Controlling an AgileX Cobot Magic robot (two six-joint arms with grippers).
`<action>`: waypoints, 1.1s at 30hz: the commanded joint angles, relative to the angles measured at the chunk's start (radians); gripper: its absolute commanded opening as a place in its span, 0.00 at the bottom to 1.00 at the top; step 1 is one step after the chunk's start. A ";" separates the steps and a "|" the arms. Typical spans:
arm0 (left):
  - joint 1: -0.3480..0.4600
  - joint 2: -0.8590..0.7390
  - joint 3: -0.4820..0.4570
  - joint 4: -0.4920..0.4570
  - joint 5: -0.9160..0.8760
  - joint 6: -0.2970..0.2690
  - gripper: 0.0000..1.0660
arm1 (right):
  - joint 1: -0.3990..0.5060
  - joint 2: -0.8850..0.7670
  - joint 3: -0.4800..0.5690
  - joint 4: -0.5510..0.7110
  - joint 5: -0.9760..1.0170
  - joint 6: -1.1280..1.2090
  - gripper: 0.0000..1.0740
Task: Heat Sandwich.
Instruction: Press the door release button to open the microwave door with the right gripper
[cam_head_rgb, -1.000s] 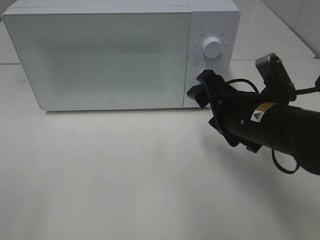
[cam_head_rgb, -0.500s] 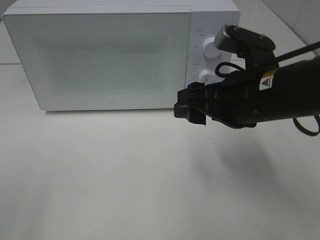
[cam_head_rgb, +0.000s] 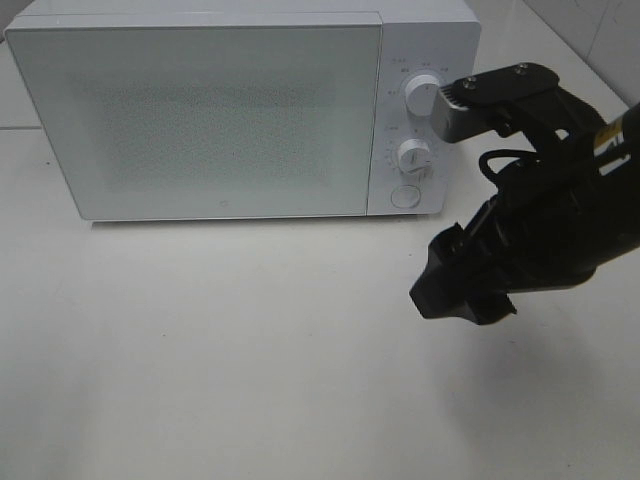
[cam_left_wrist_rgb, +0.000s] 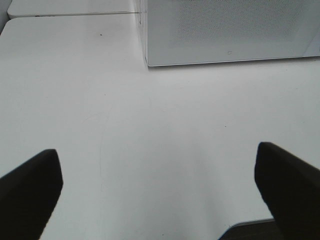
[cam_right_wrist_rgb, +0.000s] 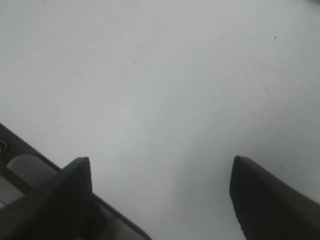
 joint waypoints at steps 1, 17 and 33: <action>0.002 -0.028 0.003 0.002 -0.008 -0.005 0.97 | -0.001 -0.044 -0.003 -0.016 0.099 -0.017 0.70; 0.002 -0.026 0.003 0.002 -0.008 -0.005 0.97 | -0.003 -0.653 -0.001 -0.020 0.300 -0.012 0.70; 0.002 -0.026 0.003 0.002 -0.008 -0.005 0.97 | -0.363 -1.070 -0.001 -0.080 0.409 -0.012 0.69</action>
